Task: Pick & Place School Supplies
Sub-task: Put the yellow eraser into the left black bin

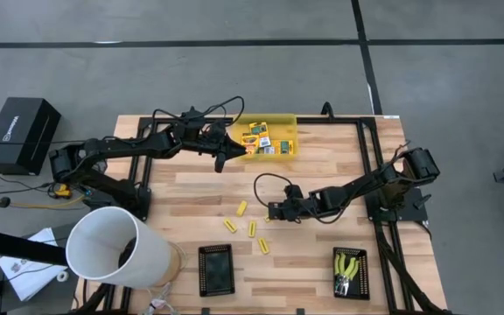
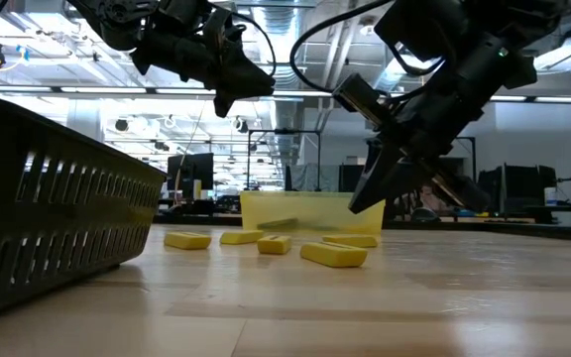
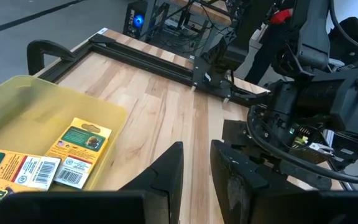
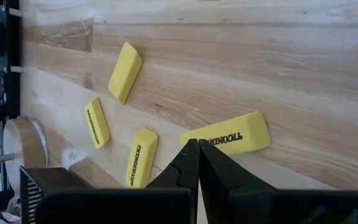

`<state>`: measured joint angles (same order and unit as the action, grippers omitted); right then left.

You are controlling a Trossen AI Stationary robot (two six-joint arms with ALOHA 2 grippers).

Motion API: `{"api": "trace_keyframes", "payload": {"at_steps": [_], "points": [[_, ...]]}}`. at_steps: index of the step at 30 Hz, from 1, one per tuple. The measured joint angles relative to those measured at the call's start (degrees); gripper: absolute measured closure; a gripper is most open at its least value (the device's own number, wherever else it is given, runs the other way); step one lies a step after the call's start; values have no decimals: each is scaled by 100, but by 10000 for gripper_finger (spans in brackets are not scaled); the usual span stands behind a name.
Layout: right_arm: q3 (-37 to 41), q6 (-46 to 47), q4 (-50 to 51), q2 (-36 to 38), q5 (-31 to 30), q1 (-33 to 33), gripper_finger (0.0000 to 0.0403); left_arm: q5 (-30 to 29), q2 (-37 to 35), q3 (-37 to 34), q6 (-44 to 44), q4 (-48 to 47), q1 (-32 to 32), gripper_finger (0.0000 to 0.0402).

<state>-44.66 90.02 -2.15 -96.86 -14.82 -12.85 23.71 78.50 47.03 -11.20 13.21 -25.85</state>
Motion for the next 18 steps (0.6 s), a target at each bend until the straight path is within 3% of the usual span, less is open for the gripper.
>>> {"api": "trace_keyframes", "payload": {"at_steps": [18], "points": [[21, 4, 50, -218, 116, -8, 403, -16, 0, 0, 0, -68, 0, 325]]}}
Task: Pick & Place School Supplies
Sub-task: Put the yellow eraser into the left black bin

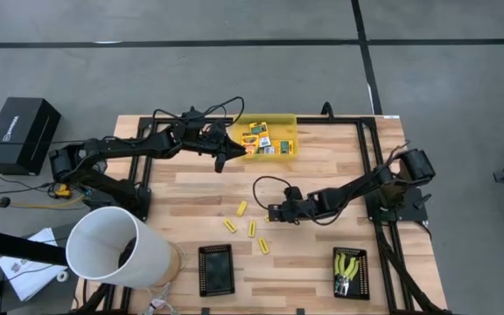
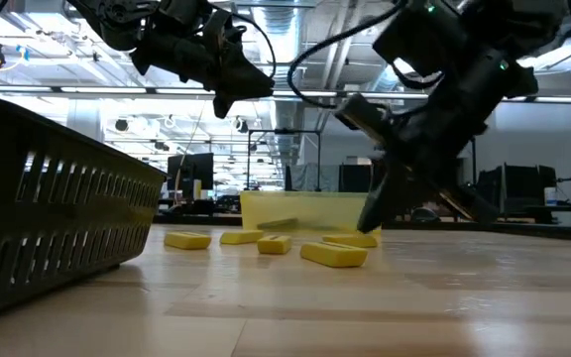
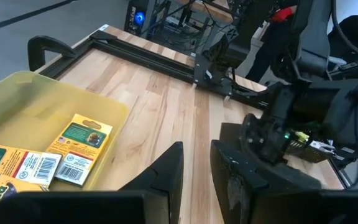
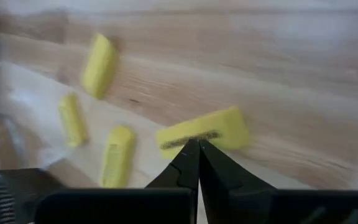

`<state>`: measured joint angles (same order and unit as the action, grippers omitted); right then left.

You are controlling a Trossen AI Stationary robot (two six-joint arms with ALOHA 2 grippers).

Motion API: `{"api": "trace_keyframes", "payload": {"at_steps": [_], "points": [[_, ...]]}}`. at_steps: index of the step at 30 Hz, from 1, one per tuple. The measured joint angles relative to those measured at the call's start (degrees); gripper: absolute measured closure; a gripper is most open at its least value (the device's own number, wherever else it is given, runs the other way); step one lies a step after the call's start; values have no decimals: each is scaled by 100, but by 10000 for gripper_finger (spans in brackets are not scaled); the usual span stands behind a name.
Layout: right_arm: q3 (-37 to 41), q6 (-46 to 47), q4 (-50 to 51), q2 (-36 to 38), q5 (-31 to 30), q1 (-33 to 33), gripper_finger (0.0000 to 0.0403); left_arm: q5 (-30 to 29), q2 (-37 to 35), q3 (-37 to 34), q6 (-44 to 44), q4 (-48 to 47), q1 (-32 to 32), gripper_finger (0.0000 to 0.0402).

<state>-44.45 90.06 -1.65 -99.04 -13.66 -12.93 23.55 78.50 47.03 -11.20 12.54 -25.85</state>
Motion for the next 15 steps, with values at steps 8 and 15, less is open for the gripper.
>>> {"api": "trace_keyframes", "payload": {"at_steps": [8, 15], "points": [[-133, 278, -1003, -630, 166, -22, 403, 8, 2, 0, -13, -75, 0, 325], [-233, 210, -937, -702, 213, -7, 403, 22, 2, 0, 4, -101, 0, 325]]}}
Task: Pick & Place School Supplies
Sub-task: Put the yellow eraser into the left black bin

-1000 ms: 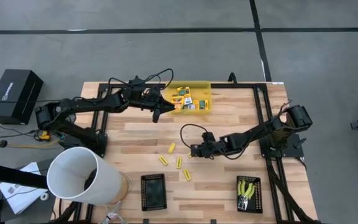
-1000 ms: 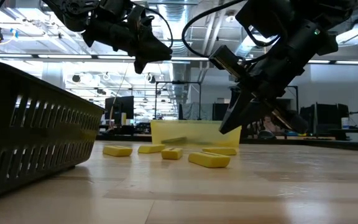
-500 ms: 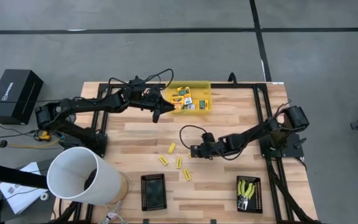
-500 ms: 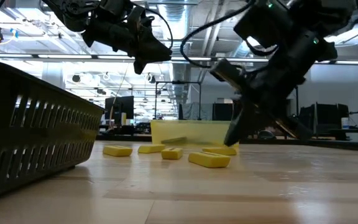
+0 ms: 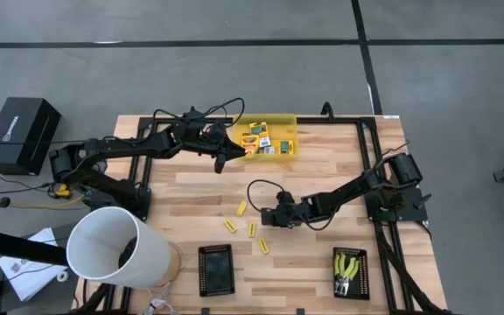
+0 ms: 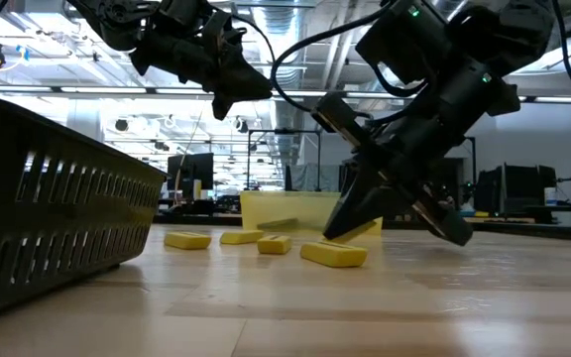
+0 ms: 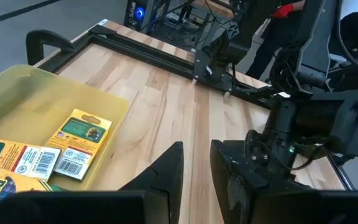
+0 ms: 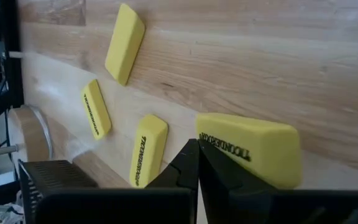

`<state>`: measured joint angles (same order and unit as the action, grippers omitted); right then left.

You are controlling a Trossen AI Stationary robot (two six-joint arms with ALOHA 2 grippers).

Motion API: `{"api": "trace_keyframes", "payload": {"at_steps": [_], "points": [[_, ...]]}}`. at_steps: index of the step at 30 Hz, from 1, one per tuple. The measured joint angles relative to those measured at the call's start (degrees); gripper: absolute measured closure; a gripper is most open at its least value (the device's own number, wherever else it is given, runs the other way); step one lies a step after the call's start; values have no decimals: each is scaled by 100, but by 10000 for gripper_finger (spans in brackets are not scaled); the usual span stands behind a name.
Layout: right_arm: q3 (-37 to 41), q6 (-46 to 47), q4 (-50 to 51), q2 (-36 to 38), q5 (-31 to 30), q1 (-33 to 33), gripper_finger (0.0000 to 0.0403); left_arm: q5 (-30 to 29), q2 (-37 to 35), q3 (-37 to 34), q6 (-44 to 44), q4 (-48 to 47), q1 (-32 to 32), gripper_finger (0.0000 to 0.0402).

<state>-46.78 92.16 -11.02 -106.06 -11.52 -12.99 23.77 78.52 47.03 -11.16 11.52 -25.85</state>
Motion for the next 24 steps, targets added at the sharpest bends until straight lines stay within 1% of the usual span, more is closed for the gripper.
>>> {"api": "trace_keyframes", "payload": {"at_steps": [6, 14, 17, 24], "points": [[-4, 70, 75, 5, 135, 4, 403, 7, 144, 0, -5, -19, 0, 325], [1, 291, 180, 5, 165, -65, 403, 117, 582, -2, -146, -31, 0, 325], [2, 520, 379, -2, 287, -141, 403, 116, 610, -2, -127, -8, 0, 325], [11, 869, 414, -2, 141, -366, 403, 158, 592, -2, -120, 25, -124, 325]]}}
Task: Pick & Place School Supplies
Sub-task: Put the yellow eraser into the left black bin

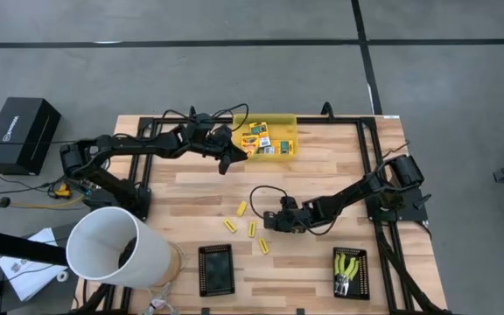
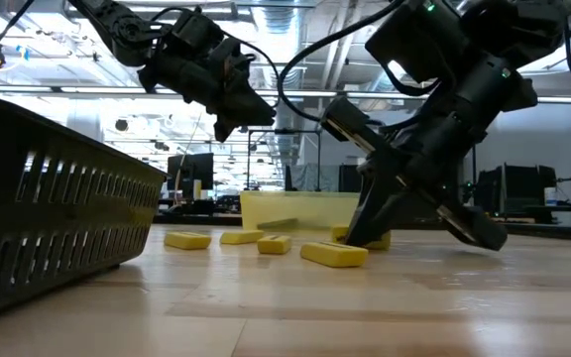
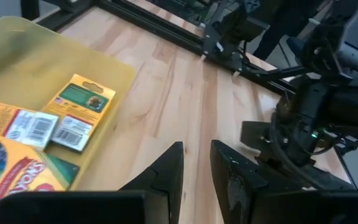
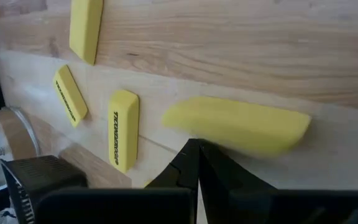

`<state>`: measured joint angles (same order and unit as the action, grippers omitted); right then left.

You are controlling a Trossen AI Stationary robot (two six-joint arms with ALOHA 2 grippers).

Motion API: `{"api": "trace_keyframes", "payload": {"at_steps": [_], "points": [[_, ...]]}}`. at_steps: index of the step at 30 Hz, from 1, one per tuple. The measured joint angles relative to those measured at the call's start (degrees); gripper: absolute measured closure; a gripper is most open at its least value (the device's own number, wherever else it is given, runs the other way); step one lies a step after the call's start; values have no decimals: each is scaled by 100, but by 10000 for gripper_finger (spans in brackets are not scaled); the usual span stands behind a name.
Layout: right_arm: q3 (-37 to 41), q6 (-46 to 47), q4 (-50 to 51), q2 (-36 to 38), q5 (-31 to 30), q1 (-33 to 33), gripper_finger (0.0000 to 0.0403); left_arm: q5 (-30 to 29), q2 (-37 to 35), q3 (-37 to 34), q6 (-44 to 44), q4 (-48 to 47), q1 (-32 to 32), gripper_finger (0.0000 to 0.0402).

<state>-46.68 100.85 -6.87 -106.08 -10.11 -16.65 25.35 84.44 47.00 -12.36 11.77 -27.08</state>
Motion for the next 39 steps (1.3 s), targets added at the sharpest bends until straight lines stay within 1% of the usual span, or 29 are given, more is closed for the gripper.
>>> {"api": "trace_keyframes", "payload": {"at_steps": [5, 10, 16, 18, 24, 27, 30, 32, 35, 37, 39], "points": [[8, 103, -76, -3, -66, -37, 403, 154, -2, 0, -3, 41, -122, 325], [24, 116, -342, -26, -47, -129, 403, 175, -4, 0, -25, 102, -137, 325], [24, 118, -1290, -35, 43, -453, 403, 260, -7, 0, -143, 221, -134, 325], [24, 118, -1599, -37, -75, -604, 403, 260, -7, 0, -161, 315, -134, 325], [21, 47, -2674, -31, -802, -1067, 403, 260, -7, 2, -309, 434, -134, 325], [20, -567, -3411, -4, -1294, -1170, 403, 262, -7, 2, -348, 504, -134, 325], [9, -1840, -4136, 230, -1811, -1124, 403, 437, -7, 2, -356, 624, -134, 325], [4, -2806, -4315, 492, -2055, -998, 403, 657, -7, 2, -357, 787, -134, 325], [0, -3883, -4097, 1007, -2123, -686, 403, 932, -7, 2, -460, 1024, -117, 325], [2, -4337, -3464, 1383, -2111, -477, 402, 1048, -22, 4, -476, 1096, -102, 325], [2, -4581, -2723, 1739, -1989, -275, 399, 1156, -75, 4, -382, 1054, -90, 325]]}}
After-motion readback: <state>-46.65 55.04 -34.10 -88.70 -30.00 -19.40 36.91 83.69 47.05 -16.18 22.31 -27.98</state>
